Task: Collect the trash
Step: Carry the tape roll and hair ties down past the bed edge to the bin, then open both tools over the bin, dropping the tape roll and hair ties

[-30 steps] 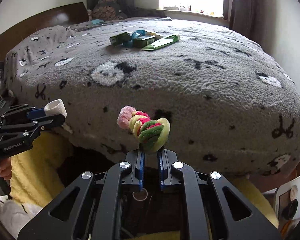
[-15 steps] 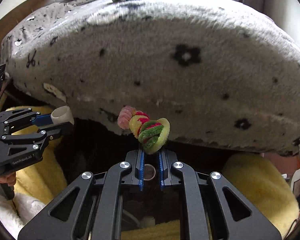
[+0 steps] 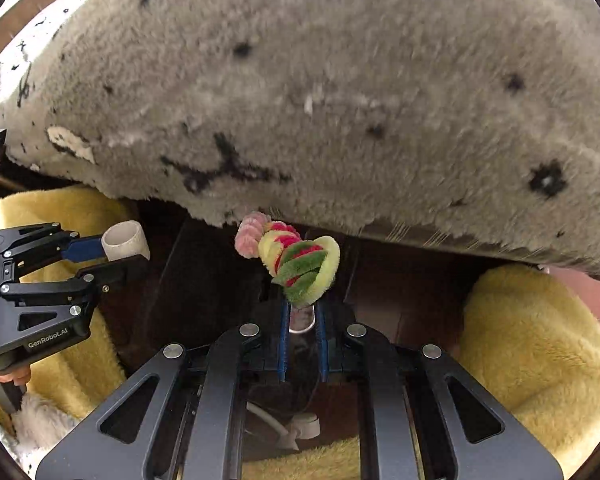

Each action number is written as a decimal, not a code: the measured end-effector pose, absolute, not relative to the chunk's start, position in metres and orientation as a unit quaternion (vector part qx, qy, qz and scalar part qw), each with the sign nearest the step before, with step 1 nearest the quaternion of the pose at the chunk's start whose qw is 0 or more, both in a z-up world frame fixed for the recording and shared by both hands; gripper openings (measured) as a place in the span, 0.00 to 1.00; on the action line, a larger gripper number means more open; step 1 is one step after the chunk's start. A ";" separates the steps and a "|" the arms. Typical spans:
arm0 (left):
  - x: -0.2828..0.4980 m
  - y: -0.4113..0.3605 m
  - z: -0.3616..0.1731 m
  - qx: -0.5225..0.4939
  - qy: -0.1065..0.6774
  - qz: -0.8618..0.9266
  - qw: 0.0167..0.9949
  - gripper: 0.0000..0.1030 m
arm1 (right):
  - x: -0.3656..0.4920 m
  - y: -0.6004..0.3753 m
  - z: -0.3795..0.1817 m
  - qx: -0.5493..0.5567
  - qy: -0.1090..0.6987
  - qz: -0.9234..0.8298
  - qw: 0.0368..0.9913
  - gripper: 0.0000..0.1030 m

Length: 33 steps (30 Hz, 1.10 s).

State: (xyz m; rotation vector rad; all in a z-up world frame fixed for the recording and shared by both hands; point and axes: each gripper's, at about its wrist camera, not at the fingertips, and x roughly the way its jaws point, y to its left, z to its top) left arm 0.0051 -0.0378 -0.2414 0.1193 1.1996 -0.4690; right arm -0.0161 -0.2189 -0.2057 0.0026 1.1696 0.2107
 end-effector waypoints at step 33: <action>0.011 -0.052 -0.251 0.059 0.584 -0.218 0.780 0.72 | 0.020 -0.232 -0.206 0.041 0.549 0.073 0.832 0.78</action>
